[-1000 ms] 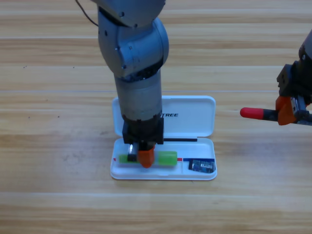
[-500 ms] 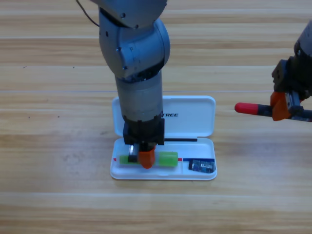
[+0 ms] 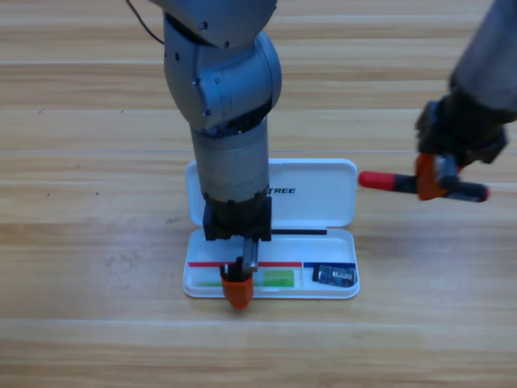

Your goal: Clean up eraser and pencils

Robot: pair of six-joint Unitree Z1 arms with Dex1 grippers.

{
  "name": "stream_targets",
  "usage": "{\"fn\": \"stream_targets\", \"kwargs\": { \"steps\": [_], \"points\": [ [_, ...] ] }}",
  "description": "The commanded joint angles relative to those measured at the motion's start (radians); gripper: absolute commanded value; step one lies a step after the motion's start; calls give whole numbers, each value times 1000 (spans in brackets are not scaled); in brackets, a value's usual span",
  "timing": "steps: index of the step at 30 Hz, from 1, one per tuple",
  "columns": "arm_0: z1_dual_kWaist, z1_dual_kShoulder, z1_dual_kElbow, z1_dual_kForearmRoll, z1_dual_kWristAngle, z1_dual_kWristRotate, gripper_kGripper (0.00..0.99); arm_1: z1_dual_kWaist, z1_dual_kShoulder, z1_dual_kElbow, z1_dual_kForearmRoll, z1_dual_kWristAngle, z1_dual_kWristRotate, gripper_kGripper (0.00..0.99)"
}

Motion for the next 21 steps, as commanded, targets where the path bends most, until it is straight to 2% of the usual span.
{"fn": "stream_targets", "kwargs": {
  "steps": [1, 5, 11, 16, 21],
  "points": [
    [-2, -39, 49, 31, 38, -3, 990, 82, 174, -68, 21, 15, 23, 0],
    [65, -173, 118, 47, 69, 43, 990, 110, 263, -153, 21, 15, 38, 0],
    [234, -337, 187, 77, 66, 138, 990, 150, 392, -318, 59, 11, 50, 0],
    [334, -389, 224, 79, 54, 212, 990, 188, 450, -410, 84, 9, 66, 0],
    [360, -377, 299, 13, 48, 257, 990, 211, 493, -469, 105, 9, 73, 0]
  ]
}}
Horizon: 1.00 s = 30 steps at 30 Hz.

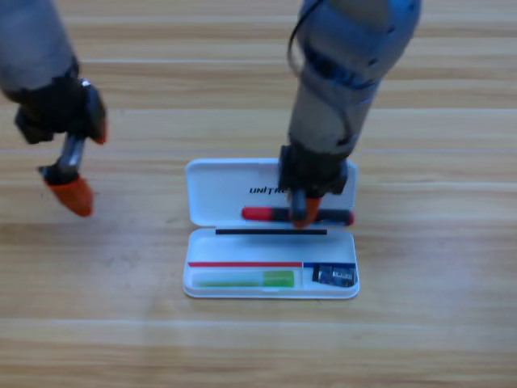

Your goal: Clean up eraser and pencils

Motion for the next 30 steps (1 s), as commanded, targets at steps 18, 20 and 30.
{"fn": "stream_targets", "kwargs": {
  "steps": [18, 20, 30],
  "points": [
    [62, 85, 171, -153, -26, 53, 990, 64, 138, -65, 35, -19, 29, 0],
    [62, 85, 174, -158, -26, 53, 990, 62, 133, -59, 35, -19, 34, 18],
    [62, 83, 172, -161, -26, 52, 990, 64, -79, -4, 35, -14, 64, 990]
  ]
}}
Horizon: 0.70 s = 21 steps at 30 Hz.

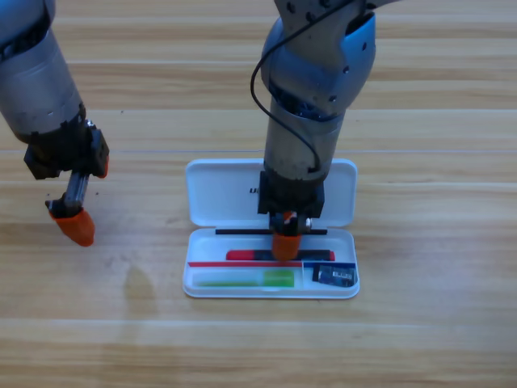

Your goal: Clean up eraser and pencils

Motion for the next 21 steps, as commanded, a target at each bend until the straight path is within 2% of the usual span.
{"fn": "stream_targets", "kwargs": {
  "steps": [1, 5, 9, 13, 15, 18, 21],
  "points": [
    [19, 37, 19, -10, -8, 9, 990, 28, -218, 79, 18, -1, 14, 990],
    [31, 36, -21, -9, -8, 10, 990, 45, -462, 174, 18, 91, 44, 990],
    [56, 54, -103, -10, -10, 10, 986, 54, -669, 250, 8, 195, 100, 990],
    [91, 125, -235, -13, -50, 20, 940, 57, -836, 379, -90, 292, 164, 990],
    [106, 172, -310, -13, -88, 27, 887, 58, -902, 459, -166, 321, 195, 990],
    [123, 246, -405, -12, -149, 27, 770, 58, -938, 522, -219, 327, 213, 990],
    [131, 324, -485, -4, -225, 27, 554, 58, -918, 533, -220, 330, 213, 990]
  ]
}}
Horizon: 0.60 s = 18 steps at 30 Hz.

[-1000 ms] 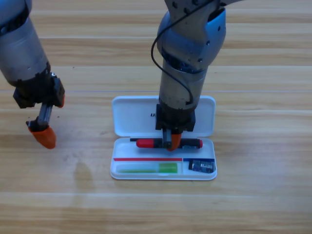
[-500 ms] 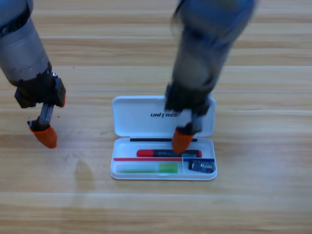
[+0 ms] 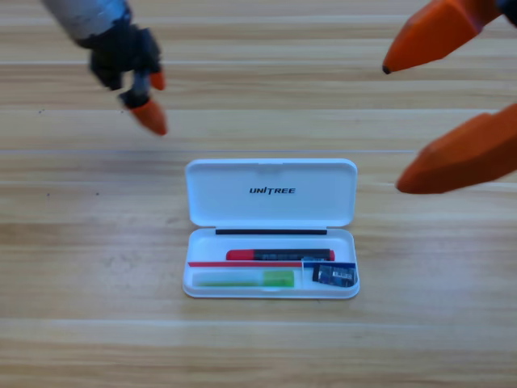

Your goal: Clean up eraser and pencils

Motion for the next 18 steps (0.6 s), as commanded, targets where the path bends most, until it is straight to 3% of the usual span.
{"fn": "stream_targets", "kwargs": {
  "steps": [1, 7, 11, 18],
  "points": [
    [48, 194, -110, 0, -124, 10, 483, 22, -6, 56, -38, 31, 7, 990],
    [66, 306, -188, -3, -249, 25, 11, 22, 40, 62, -38, 68, 7, 990],
    [80, 358, -196, -1, -368, 19, 0, 22, 42, 69, -38, 71, 7, 990],
    [81, 404, -216, 68, -453, 39, 0, 22, 45, 89, -47, 71, 7, 990]
  ]
}}
